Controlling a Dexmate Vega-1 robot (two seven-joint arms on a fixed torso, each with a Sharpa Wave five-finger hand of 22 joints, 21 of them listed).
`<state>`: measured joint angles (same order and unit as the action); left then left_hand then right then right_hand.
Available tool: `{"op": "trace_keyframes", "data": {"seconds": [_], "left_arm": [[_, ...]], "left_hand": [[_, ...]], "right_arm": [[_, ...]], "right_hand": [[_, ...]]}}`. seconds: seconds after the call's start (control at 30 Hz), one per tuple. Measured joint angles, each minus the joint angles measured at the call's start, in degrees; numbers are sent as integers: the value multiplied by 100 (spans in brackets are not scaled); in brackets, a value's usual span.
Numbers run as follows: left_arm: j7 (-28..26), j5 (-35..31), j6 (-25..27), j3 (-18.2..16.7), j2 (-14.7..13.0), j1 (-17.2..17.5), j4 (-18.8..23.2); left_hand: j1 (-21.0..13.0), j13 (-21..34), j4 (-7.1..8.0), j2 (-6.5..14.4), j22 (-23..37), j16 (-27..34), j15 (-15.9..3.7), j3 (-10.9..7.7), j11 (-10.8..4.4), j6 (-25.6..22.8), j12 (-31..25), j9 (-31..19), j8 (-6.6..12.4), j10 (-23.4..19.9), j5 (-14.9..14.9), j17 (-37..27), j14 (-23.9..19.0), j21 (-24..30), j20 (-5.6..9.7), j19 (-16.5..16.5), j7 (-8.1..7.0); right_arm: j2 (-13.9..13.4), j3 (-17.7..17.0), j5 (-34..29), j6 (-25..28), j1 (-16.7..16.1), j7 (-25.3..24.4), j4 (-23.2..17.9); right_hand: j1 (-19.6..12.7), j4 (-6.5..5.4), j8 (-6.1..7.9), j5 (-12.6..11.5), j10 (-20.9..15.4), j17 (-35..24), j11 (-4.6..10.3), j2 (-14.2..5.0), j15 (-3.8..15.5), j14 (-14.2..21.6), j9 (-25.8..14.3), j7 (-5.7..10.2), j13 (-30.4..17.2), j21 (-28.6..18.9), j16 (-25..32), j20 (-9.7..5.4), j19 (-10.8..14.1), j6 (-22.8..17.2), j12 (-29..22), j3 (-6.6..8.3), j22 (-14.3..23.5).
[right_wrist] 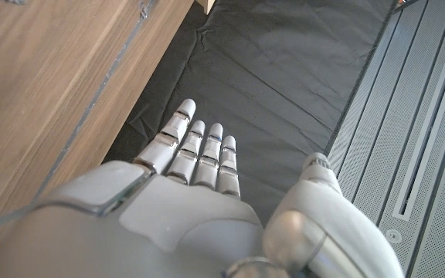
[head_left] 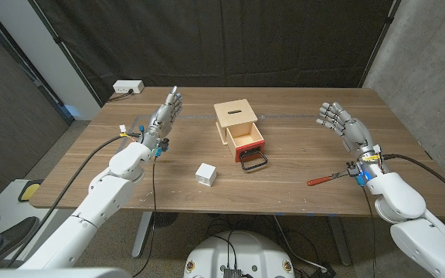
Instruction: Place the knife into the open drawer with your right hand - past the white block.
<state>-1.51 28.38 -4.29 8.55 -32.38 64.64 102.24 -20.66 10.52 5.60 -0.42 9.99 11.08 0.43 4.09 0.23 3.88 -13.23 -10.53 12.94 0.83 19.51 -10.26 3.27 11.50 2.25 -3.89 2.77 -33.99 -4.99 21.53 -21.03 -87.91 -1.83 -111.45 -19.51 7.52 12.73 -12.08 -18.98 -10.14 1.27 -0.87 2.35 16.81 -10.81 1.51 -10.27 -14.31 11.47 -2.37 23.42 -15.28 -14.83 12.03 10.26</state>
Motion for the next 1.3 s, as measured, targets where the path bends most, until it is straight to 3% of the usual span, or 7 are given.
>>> {"op": "trace_keyframes", "data": {"seconds": [0.23, 0.6, 0.8, 1.0, 1.2, 1.3], "left_arm": [[3, 29, 71, -15, -17, -22, 27], [4, -8, 149, 68, -9, -92, 56], [-33, -50, 177, 102, -1, -105, 83], [-73, -84, 200, 118, 5, -108, 105], [-89, -93, 207, 127, 14, -123, 107], [-91, -100, 210, 134, 14, -137, 107]], "left_hand": [[-1, 0, 0, 3, 0, 0, 0, 0, 19, -35, 0, 0, 0, -19, -23, 0, 0, 0, -18, -18, 26], [7, 0, -16, 99, 0, 0, 0, 16, -22, -82, 0, 0, 0, -60, -23, 0, 1, 0, -32, -33, -21], [6, 0, -16, 98, 0, 0, 0, 16, -22, -82, 0, 0, 0, -60, -46, 0, 1, 0, -32, -33, -21], [5, 0, -16, 96, 0, 0, -14, 16, -22, -102, 0, 0, 0, -60, -46, 0, -13, 0, -32, -33, -41], [-61, 0, -15, 61, 0, 0, -22, 16, -23, -102, 0, 0, 0, -59, -46, 0, -21, 0, -32, -33, -41], [-61, 0, -17, 62, 0, 0, -22, 17, -23, -102, 0, 0, 0, -59, -46, 0, -21, 0, -32, -33, -41]], "right_arm": [[24, -235, -251, 17, -351, -152, -228], [142, -573, -546, 17, -771, -269, -496], [202, -713, -640, 38, -925, -271, -592], [277, -813, -791, 60, -1038, -296, -676], [335, -871, -1008, 95, -1114, -369, -744], [364, -915, -1121, 130, -1172, -405, -798]], "right_hand": [[-75, 39, 0, 0, 35, 0, 93, -75, -6, 55, 1, 102, 0, 6, 0, -19, 19, -102, 24, 39, 29], [-158, 63, 0, 0, -42, 0, 21, -53, 0, 226, 1, 64, 0, 39, 0, -28, 93, -163, 24, 63, 29], [-172, 63, 0, 0, -70, 0, 49, -39, 1, 226, 1, 64, 0, 39, 0, -28, 92, -162, 24, 63, 28], [-227, 63, 0, 1, -157, -14, 74, -75, 7, 497, -19, 94, 0, 0, 23, -30, 379, -193, 24, 63, 28], [-247, 65, -23, 1, -187, -14, 104, -54, 31, 523, -27, 115, 0, 0, 44, -29, 420, -214, 24, 66, 28], [-465, 158, -23, -13, -239, -4, 155, -126, 16, 543, -27, 166, 0, 0, 44, -33, 423, -265, 42, 159, 28]]}}
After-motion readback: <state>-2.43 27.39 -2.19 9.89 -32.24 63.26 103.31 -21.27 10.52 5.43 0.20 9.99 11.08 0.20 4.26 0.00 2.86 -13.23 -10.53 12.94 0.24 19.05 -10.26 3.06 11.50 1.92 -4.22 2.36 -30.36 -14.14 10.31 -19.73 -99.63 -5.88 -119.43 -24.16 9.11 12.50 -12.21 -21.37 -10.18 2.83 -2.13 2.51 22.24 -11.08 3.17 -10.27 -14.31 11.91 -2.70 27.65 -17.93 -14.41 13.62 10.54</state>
